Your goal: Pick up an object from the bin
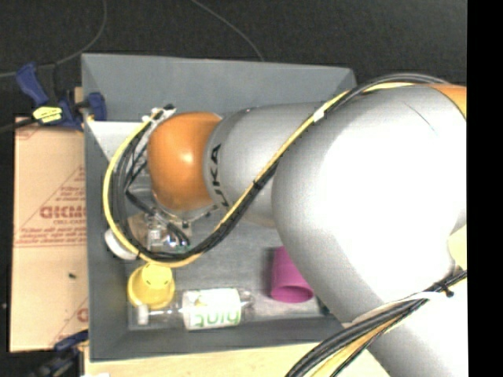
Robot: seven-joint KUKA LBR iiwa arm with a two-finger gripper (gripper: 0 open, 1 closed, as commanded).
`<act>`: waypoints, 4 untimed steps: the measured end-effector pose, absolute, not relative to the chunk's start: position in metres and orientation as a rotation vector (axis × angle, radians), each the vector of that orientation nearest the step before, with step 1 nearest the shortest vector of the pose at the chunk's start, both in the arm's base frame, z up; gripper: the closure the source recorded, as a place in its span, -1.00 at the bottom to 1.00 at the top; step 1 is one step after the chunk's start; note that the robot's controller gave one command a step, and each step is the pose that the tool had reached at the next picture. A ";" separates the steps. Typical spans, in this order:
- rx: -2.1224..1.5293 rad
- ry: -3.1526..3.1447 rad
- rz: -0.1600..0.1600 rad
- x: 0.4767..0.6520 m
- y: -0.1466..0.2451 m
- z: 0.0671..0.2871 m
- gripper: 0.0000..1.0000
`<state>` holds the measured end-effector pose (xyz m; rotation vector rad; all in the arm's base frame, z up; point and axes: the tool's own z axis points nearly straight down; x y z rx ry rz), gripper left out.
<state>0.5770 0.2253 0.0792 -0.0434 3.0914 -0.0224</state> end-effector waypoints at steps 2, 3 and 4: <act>0.141 3.083 -0.017 0.633 0.191 0.186 1.00; 0.108 3.145 -0.036 0.594 0.232 0.152 1.00; 0.217 3.113 -0.024 0.611 0.200 0.235 1.00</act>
Offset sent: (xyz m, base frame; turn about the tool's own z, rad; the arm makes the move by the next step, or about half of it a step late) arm 0.0543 -0.0321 0.1054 0.1183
